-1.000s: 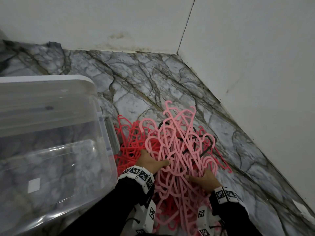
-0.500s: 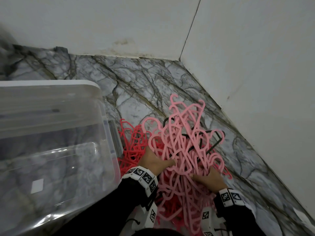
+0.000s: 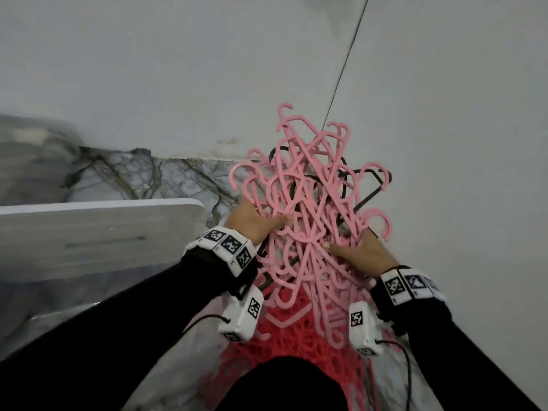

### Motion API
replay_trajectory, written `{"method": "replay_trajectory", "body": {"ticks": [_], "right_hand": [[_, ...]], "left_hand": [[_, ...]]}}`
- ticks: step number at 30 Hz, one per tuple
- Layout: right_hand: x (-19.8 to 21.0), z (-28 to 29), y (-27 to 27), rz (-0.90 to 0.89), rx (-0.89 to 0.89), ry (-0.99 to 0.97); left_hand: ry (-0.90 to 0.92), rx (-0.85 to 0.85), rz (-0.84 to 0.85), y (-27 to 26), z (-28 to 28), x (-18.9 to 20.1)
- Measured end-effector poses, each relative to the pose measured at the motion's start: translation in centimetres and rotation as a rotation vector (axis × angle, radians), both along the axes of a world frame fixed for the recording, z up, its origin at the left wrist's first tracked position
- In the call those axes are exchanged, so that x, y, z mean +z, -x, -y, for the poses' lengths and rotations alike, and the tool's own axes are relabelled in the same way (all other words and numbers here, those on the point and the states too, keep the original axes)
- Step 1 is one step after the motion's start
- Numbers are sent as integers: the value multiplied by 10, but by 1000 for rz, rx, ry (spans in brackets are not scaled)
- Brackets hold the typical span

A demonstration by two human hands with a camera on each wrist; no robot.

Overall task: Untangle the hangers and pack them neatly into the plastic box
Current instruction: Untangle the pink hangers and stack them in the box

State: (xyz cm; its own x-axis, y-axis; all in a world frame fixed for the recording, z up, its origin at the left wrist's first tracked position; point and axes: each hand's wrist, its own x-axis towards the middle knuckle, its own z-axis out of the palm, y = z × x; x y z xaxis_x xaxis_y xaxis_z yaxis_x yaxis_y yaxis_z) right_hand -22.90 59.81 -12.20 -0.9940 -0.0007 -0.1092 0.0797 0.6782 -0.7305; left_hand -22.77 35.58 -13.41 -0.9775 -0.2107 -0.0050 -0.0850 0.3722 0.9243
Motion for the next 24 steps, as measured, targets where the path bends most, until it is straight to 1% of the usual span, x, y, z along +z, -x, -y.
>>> {"method": "replay_trajectory", "body": {"ticks": [4, 10, 12, 16, 18, 20, 22, 24], "right_hand": [[25, 65, -5, -33, 33, 103], [39, 183, -13, 5, 220, 244], [39, 220, -18, 24, 299, 245], [24, 279, -30, 11, 407, 201], [9, 300, -38, -3, 452, 126], [-12, 315, -46, 43, 484, 143], [-34, 322, -52, 87, 507, 132], [-54, 323, -58, 121, 509, 125]], "left_hand": [[63, 67, -61, -21, 67, 35], [136, 166, -135, -67, 178, 66], [140, 177, -185, -90, 206, 70], [165, 243, -241, -128, 256, 63], [196, 280, -180, -143, 278, 49], [202, 311, -119, -154, 292, 33], [175, 306, -84, -162, 299, 16], [222, 300, -53, -167, 302, 1]]}}
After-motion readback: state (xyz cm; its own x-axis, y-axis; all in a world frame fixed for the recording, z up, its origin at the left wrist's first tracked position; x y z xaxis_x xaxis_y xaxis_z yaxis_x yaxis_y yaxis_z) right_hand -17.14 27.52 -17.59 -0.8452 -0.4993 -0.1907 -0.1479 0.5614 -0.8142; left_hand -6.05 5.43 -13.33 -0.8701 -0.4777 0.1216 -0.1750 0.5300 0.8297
